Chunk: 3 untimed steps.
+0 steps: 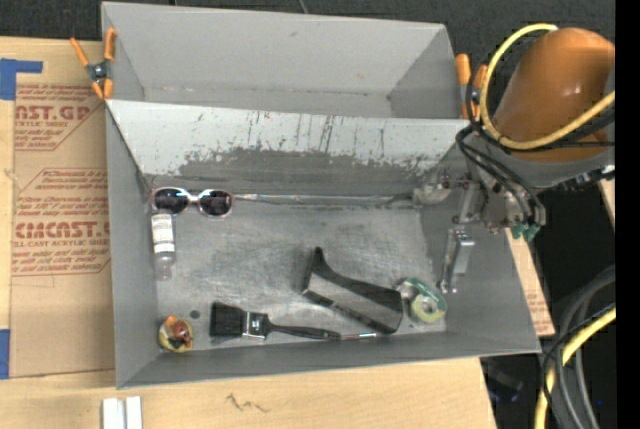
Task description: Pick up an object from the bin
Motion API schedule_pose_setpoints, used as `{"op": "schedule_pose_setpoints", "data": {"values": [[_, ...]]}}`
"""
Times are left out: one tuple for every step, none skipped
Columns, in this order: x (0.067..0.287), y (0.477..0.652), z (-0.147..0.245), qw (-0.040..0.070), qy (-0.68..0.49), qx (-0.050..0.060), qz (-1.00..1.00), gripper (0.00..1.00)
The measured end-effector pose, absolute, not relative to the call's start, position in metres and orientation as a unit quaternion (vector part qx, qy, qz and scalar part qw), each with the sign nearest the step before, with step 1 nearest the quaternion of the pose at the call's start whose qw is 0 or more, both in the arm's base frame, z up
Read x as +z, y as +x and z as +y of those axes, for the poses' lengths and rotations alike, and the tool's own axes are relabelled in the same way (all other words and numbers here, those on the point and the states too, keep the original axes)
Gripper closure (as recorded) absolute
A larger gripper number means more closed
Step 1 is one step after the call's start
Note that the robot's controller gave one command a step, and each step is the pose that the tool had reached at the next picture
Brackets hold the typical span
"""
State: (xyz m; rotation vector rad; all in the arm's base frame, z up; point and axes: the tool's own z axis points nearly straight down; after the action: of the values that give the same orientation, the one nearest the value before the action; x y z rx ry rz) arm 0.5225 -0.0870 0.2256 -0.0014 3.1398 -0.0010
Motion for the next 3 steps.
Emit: {"op": "schedule_pose_setpoints", "data": {"values": [[0.158,0.514,-0.058,0.003,0.030,0.000,1.000,0.00],[0.140,0.504,-0.039,-0.002,0.107,0.000,0.994,0.00],[0.137,0.498,-0.035,0.000,0.128,0.000,0.992,0.00]]}}
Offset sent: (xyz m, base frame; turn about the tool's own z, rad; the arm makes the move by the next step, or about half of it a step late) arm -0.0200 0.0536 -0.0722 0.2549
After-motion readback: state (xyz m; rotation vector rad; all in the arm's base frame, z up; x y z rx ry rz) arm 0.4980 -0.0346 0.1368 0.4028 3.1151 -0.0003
